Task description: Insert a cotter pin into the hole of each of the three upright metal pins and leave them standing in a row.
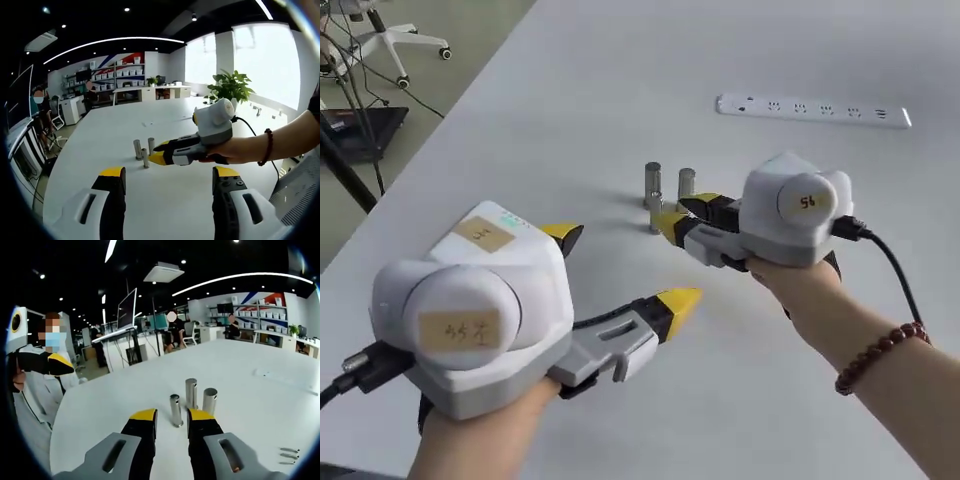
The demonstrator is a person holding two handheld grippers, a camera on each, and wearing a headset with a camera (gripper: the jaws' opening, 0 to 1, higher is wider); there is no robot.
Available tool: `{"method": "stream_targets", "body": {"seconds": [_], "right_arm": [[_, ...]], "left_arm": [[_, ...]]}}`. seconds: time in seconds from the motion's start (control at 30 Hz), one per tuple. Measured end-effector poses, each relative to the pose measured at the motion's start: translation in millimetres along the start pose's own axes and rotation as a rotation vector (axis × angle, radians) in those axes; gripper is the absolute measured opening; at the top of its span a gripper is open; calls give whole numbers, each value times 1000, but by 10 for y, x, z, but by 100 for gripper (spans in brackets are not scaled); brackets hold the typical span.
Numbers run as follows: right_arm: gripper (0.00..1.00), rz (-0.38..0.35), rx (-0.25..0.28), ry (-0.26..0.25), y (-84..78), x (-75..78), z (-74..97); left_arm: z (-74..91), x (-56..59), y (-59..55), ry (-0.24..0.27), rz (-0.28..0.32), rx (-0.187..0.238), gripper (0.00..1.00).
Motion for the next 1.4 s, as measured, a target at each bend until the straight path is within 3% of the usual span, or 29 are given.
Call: {"method": "stream_targets", "body": {"seconds": [0.2,0.77,1.2,1.4], "right_arm": [[17,-54,18,-24,-64,36,-96],[9,-110,22,-29,-148,44,-304],[4,-66,0,-5,-121,81,-280],[4,36,-56,78,-110,60,-154]], "left_arm": [[-2,-43,-9,4,5,-2,69],[12,-84,-48,17,14,-15,68],[3,-61,-70,11,16,-26,67],[-6,-17,-58,-4,13,-27,67]]}}
Point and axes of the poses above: the centre of the closed fingertips' face, and the gripper's own axes: z roughly backward along the fingers, x roughly to its right, y roughly out of its top, the point moved 7 cm from there along z, roughly backward along the fingers, and after that the axes turned 13 degrees about x, right-handed, at the moved point
